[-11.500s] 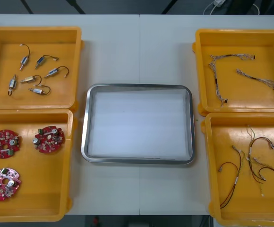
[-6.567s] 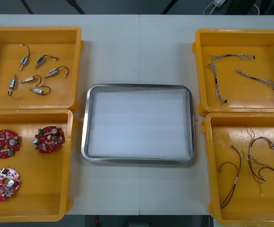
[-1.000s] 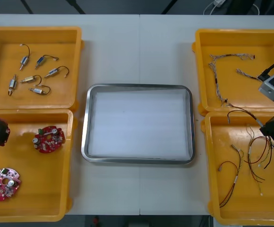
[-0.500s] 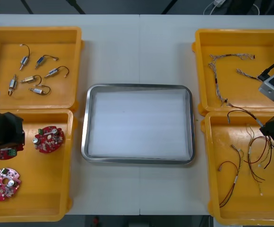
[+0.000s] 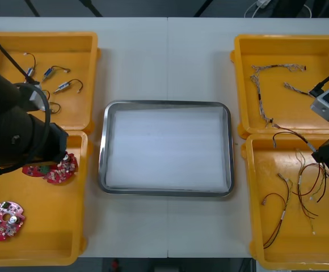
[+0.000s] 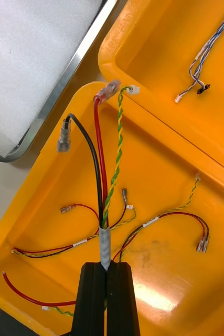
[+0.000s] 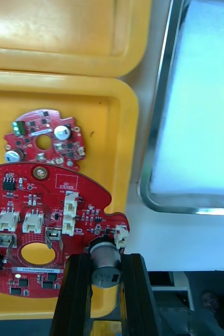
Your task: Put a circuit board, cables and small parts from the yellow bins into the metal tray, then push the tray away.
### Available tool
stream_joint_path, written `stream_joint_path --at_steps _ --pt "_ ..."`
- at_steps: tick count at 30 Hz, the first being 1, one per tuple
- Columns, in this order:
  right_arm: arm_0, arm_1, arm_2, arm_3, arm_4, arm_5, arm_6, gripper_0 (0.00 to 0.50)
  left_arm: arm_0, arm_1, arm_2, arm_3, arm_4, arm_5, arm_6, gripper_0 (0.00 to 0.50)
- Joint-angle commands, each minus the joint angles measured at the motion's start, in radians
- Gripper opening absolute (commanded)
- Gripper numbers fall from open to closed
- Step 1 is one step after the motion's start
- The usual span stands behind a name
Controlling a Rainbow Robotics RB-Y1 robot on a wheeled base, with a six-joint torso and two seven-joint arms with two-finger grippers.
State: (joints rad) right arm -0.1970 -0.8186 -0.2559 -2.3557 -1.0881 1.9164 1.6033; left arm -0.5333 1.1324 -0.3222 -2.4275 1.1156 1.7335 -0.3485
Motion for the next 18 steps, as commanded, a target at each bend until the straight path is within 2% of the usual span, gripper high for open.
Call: stream_joint_path --at_steps 1,7,11,15,18 --pt "-0.021 -0.037 0.006 -0.025 -0.003 0.003 -0.011 0.000 -0.054 -0.123 -0.049 0.004 -0.068 0.041 0.184 0.000" --pt "-0.021 -0.037 0.006 -0.025 -0.003 0.003 -0.011 0.000 -0.057 -0.243 -0.123 0.027 -0.192 0.067 0.223 0.001" --pt "-0.021 -0.037 0.006 -0.025 -0.003 0.003 -0.011 0.000 -0.097 -0.316 -0.199 0.076 -0.272 0.072 0.241 0.001" --pt "-0.021 -0.037 0.006 -0.025 -0.003 0.003 -0.011 0.000 -0.143 -0.393 -0.252 0.142 -0.332 0.072 0.264 0.002" --pt "-0.021 -0.037 0.006 -0.025 -0.003 0.003 -0.011 0.000 -0.168 -0.447 -0.273 0.193 -0.349 0.072 0.276 0.000"
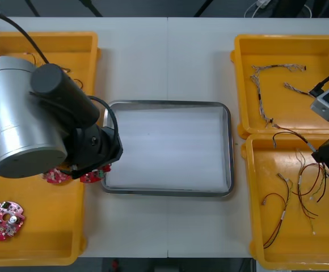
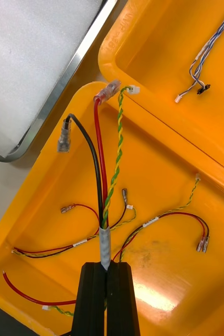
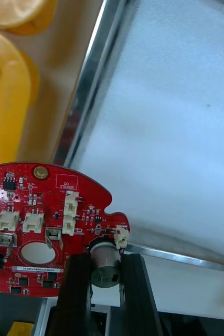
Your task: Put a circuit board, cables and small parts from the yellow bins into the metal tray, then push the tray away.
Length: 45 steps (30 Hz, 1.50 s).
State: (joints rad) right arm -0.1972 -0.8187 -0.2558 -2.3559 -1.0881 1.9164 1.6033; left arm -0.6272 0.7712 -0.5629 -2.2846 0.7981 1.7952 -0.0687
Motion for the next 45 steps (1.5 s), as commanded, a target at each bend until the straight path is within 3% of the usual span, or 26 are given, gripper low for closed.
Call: stream_joint_path --at_steps 1,6,11,16,41,45 --pt "-0.021 -0.037 0.006 -0.025 -0.003 0.003 -0.011 0.000 -0.080 -0.095 -0.037 0.059 -0.037 0.010 0.000 0.002" --pt "-0.021 -0.037 0.006 -0.025 -0.003 0.003 -0.011 0.000 -0.108 -0.165 -0.083 0.128 -0.111 0.009 0.013 0.001" --pt "-0.021 -0.037 0.006 -0.025 -0.003 0.003 -0.011 0.000 -0.120 -0.190 -0.115 0.191 -0.149 -0.002 0.010 0.002" --pt "-0.021 -0.037 0.006 -0.025 -0.003 0.003 -0.011 0.000 -0.120 -0.228 -0.166 0.278 -0.215 -0.079 0.023 0.002" --pt "-0.021 -0.037 0.006 -0.025 -0.003 0.003 -0.011 0.000 -0.121 -0.260 -0.221 0.338 -0.178 -0.168 0.107 0.006" --pt "-0.021 -0.037 0.006 -0.025 -0.003 0.003 -0.011 0.000 -0.120 -0.260 -0.230 0.338 -0.186 -0.171 0.110 0.075"
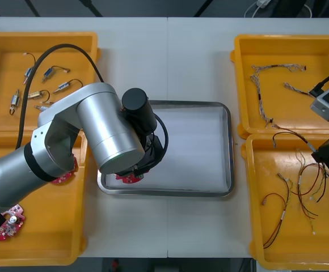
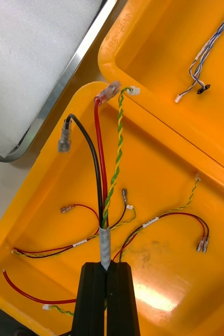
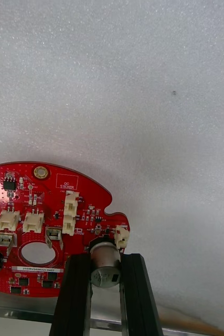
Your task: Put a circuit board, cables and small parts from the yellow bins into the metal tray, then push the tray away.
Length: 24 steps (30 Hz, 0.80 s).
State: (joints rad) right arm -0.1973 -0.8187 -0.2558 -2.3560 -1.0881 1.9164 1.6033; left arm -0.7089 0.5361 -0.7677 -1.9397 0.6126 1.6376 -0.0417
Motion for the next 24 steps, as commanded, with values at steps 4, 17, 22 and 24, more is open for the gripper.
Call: stream_joint_path --at_steps 4,17,22,24 --pt "-0.021 -0.037 0.006 -0.025 -0.003 0.003 -0.011 0.000 -0.038 -0.024 -0.027 -0.004 -0.011 -0.015 0.082 0.140" --pt "-0.021 -0.037 0.006 -0.025 -0.003 0.003 -0.011 0.000 -0.038 -0.011 -0.030 -0.016 -0.036 -0.032 0.088 0.418" --pt "0.004 -0.037 0.020 -0.011 -0.004 0.003 -0.011 0.000 -0.043 0.016 0.019 -0.084 -0.027 0.016 0.079 0.500" --pt "0.004 -0.040 0.024 -0.013 -0.007 0.003 -0.013 0.000 -0.050 0.038 0.059 -0.131 0.018 0.054 0.072 0.500"
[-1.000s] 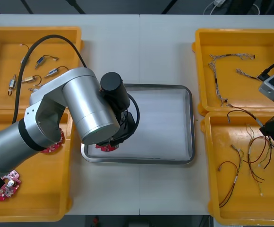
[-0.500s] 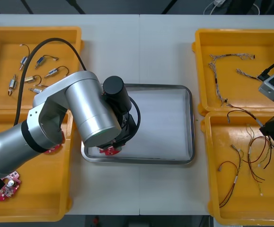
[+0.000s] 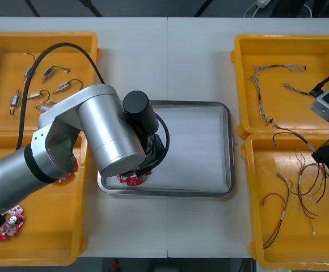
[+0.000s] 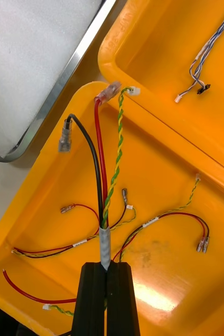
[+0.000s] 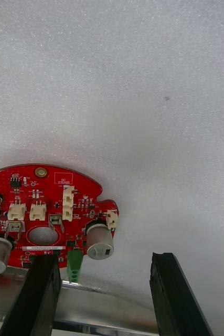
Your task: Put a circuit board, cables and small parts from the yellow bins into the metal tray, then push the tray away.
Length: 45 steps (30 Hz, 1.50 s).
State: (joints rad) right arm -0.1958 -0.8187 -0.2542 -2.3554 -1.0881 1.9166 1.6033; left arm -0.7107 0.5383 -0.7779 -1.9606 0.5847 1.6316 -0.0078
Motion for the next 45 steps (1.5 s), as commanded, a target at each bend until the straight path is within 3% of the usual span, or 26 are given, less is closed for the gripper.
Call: stream_joint_path --at_steps 1,6,10,18,24,28,34,45 --pt "0.001 -0.051 0.026 -0.015 -0.009 0.003 -0.013 0.000 -0.052 0.042 0.081 -0.121 0.058 0.068 0.035 0.500" --pt "-0.013 -0.116 0.089 -0.039 -0.032 0.003 -0.013 0.000 -0.070 0.092 0.193 -0.224 0.167 0.129 0.020 0.500" --pt "-0.060 -0.131 0.159 -0.059 -0.035 0.003 -0.013 0.000 -0.076 0.146 0.263 -0.268 0.236 0.133 0.006 0.500" --pt "-0.278 -0.131 0.421 -0.054 -0.019 -0.019 -0.006 0.000 -0.076 0.321 0.496 -0.265 0.471 0.143 -0.167 0.500" --pt "-0.447 -0.102 0.647 -0.013 0.034 -0.068 0.006 0.000 -0.078 0.466 0.628 -0.193 0.595 0.143 -0.296 0.500" --pt "-0.540 -0.046 0.765 0.050 0.068 -0.099 0.033 0.000 -0.076 0.560 0.661 -0.115 0.609 0.143 -0.420 0.500" --pt "-0.606 0.038 0.874 0.173 0.129 -0.163 0.188 0.000 -0.076 0.621 0.718 0.063 0.607 0.143 -0.610 0.500" --pt "-0.637 0.141 1.069 0.315 0.275 -0.340 0.408 0.000 -0.076 0.651 0.761 0.315 0.500 0.060 -0.948 0.500"
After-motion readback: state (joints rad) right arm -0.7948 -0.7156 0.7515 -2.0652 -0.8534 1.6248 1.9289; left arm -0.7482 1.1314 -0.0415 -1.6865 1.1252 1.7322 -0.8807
